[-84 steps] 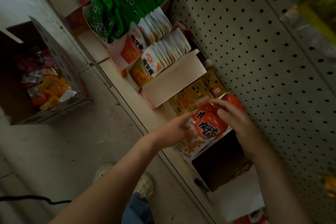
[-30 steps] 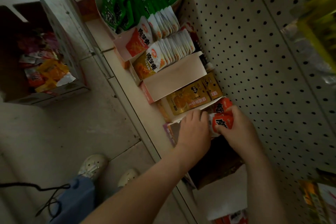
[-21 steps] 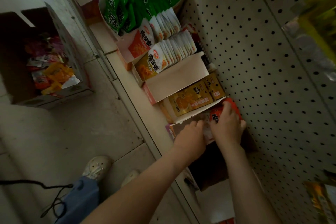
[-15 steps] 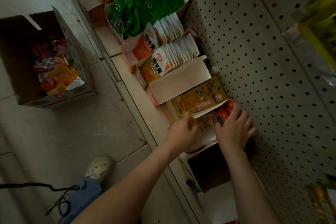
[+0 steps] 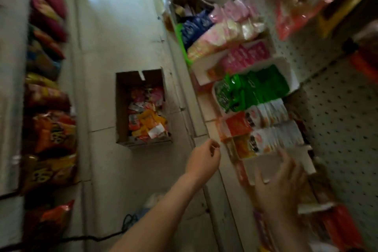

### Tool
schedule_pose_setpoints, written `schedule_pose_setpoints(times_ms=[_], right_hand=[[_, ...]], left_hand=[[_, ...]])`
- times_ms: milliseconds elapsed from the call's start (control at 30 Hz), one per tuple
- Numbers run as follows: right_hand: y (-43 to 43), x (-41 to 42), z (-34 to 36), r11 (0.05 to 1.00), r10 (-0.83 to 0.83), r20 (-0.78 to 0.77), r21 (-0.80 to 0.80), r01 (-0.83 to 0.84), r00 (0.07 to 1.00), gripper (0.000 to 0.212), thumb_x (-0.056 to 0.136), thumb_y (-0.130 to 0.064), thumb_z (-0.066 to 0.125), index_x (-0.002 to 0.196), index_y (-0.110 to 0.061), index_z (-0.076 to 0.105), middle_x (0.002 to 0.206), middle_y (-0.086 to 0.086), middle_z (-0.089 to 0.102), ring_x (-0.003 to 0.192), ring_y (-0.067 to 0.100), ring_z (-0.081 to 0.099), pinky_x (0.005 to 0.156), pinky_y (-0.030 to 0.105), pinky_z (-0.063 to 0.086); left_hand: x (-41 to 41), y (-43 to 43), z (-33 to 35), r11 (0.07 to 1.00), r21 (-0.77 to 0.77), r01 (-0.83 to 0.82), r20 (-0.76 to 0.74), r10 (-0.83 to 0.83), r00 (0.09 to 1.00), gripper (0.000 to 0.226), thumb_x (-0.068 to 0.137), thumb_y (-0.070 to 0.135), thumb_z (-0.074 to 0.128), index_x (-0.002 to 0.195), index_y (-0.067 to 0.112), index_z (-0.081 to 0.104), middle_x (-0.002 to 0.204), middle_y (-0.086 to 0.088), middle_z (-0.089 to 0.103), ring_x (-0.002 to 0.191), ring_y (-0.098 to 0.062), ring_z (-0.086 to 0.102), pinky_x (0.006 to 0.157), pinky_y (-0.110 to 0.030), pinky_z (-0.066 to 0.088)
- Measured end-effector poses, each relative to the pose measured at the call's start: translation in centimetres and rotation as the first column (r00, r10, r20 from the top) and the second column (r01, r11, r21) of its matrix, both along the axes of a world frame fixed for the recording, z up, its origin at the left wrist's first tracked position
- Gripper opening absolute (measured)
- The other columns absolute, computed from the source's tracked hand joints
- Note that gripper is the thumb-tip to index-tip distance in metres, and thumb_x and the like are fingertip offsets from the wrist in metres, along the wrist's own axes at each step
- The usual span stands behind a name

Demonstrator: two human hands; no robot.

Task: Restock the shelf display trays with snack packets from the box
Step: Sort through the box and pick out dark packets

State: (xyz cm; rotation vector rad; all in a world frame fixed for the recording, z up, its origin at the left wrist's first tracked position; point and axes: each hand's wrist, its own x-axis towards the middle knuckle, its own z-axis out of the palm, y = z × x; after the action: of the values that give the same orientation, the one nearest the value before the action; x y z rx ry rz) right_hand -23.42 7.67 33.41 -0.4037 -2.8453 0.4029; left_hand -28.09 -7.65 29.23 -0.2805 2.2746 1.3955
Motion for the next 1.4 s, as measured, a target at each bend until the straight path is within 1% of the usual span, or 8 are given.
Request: schedule_pose_setpoints(times_ms=[267, 400, 600, 800, 967, 1133, 1267, 1400], right_hand=[[-14.4, -11.7, -6.8, 0.869, 0.475, 0.288, -0.300, -0.393, 0.832, 0.068, 0.075, -0.014, 0.076, 0.135, -0.011, 0.043, 0.128, 0.012, 0.049, 0.118, 0.022, 0.037, 0.102, 0.044, 0.034], [-21.5, -17.9, -12.8, 0.822, 0.549, 0.454, -0.445, -0.355, 0.702, 0.066, 0.087, -0.019, 0.065, 0.144, -0.016, 0.031, 0.141, 0.003, 0.037, 0.131, 0.017, 0.030, 0.108, 0.026, 0.024], [-30.7, -25.2, -24.5, 0.844, 0.500, 0.712, -0.529, -0.091, 0.493, 0.060, 0.089, -0.019, 0.061, 0.142, -0.015, 0.033, 0.141, 0.006, 0.037, 0.132, 0.024, 0.037, 0.108, 0.038, 0.038], [-33.0, -28.8, -35.6, 0.846, 0.494, 0.791, -0.533, 0.010, 0.361, 0.032, 0.098, -0.029, 0.050, 0.128, -0.019, 0.051, 0.102, -0.011, 0.045, 0.107, 0.016, 0.050, 0.093, 0.031, 0.041], [-32.6, -29.4, -51.1, 0.866, 0.500, 0.827, -0.480, -0.140, 0.259, 0.082, 0.064, -0.076, 0.058, 0.136, -0.042, 0.037, 0.139, -0.008, 0.048, 0.130, 0.023, 0.045, 0.108, 0.050, 0.033], [-33.7, -27.8, -52.9, 0.933, 0.307, 0.901, -0.222, -0.283, 0.307, 0.120, 0.066, -0.048, 0.080, 0.151, -0.019, 0.000, 0.154, 0.010, 0.015, 0.142, 0.030, 0.015, 0.114, 0.046, 0.015], [-32.8, -28.8, -53.3, 0.942, 0.334, 0.899, -0.313, -0.117, 0.282, 0.067, 0.063, -0.044, 0.082, 0.118, -0.023, 0.051, 0.131, 0.009, 0.051, 0.126, 0.031, 0.042, 0.106, 0.049, 0.033], [-32.4, -28.1, -50.4, 0.848, 0.443, 0.833, -0.510, 0.147, 0.333, 0.032, 0.075, -0.022, 0.077, 0.100, -0.027, 0.058, 0.113, 0.004, 0.063, 0.112, 0.027, 0.055, 0.100, 0.047, 0.043]], left_hand=[[-6.9, -16.2, -8.4, 0.930, -0.211, -0.302, 0.093, 0.327, 0.941, 0.015, 0.097, 0.024, 0.048, 0.105, 0.022, 0.060, 0.099, 0.000, 0.066, 0.089, -0.019, 0.062, 0.080, -0.037, 0.054], [-10.7, -23.5, -13.4, 0.922, -0.275, -0.273, 0.186, 0.329, 0.926, 0.026, 0.097, 0.026, 0.048, 0.121, 0.020, 0.057, 0.113, -0.002, 0.064, 0.100, -0.020, 0.061, 0.084, -0.038, 0.054], [-15.7, -30.3, -20.6, 0.939, -0.301, -0.169, 0.307, 0.263, 0.915, 0.033, 0.098, 0.024, 0.043, 0.130, 0.022, 0.051, 0.120, -0.003, 0.056, 0.104, -0.022, 0.057, 0.086, -0.036, 0.051], [-18.2, -31.7, -31.3, 0.946, -0.280, -0.161, 0.456, 0.279, 0.845, 0.042, 0.098, 0.016, 0.043, 0.140, 0.021, 0.042, 0.136, -0.009, 0.050, 0.125, -0.028, 0.048, 0.102, -0.040, 0.044], [-19.5, -31.3, -40.2, 0.970, -0.241, -0.015, 0.572, 0.154, 0.806, 0.043, 0.098, 0.027, 0.043, 0.141, 0.025, 0.039, 0.139, -0.011, 0.048, 0.130, -0.032, 0.043, 0.108, -0.047, 0.038], [-19.0, -30.2, -46.9, 0.916, -0.331, 0.229, 0.716, 0.086, 0.693, 0.059, 0.096, 0.032, 0.049, 0.147, 0.021, 0.024, 0.149, -0.013, 0.029, 0.136, -0.037, 0.030, 0.111, -0.051, 0.029], [-18.9, -30.1, -47.8, 0.793, -0.373, 0.482, 0.735, -0.064, 0.675, 0.047, 0.098, 0.028, 0.042, 0.144, 0.018, 0.038, 0.151, -0.014, 0.029, 0.140, -0.036, 0.024, 0.115, -0.053, 0.021], [-19.0, -30.4, -44.0, 0.810, -0.387, 0.440, 0.645, -0.102, 0.757, 0.041, 0.101, 0.025, 0.035, 0.141, 0.025, 0.042, 0.148, -0.015, 0.036, 0.135, -0.037, 0.034, 0.112, -0.051, 0.028]])
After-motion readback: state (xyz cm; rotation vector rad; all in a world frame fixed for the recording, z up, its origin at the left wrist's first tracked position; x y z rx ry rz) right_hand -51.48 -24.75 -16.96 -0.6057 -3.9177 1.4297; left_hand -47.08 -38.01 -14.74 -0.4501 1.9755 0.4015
